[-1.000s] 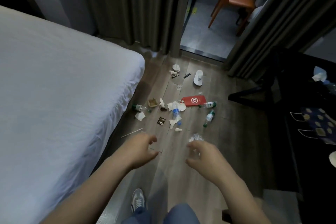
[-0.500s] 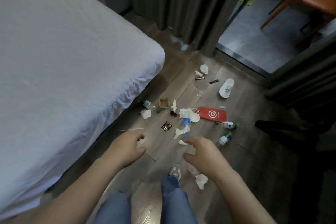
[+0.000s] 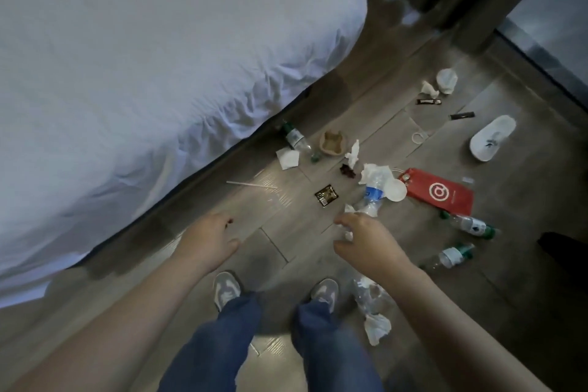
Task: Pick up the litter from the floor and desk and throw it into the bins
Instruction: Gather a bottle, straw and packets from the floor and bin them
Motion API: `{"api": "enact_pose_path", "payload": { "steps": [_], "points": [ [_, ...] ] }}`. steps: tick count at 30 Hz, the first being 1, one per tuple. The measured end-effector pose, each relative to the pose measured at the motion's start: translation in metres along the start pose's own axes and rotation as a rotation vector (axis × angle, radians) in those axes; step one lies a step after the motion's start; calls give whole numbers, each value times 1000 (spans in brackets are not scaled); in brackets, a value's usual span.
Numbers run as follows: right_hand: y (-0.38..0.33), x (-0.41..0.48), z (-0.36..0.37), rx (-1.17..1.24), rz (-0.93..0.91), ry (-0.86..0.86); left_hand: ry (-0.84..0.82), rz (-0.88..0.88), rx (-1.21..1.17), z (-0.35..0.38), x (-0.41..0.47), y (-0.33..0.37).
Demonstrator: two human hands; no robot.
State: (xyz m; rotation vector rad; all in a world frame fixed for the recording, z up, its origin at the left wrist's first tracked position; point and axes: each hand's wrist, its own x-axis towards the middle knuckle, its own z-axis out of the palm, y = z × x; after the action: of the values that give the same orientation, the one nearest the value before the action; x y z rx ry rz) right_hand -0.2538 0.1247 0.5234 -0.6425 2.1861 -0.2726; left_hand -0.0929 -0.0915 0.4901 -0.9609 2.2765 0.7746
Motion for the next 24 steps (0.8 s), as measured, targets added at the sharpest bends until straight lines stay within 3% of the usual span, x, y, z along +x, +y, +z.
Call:
{"api": "enact_pose_path", "payload": {
  "steps": [7, 13, 17, 24],
  "points": [
    [16, 134, 117, -97, -125, -39, 34, -48, 25, 96, 104, -98],
    [27, 263, 225, -223, -361, -84, 85, -115, 65, 179, 207, -189],
    [38, 342, 289, -338, -471, -135, 109, -59, 79, 228, 272, -246],
    [44, 392, 316, -472, -611, -113, 153, -6, 93, 266, 314, -289]
  ]
}}
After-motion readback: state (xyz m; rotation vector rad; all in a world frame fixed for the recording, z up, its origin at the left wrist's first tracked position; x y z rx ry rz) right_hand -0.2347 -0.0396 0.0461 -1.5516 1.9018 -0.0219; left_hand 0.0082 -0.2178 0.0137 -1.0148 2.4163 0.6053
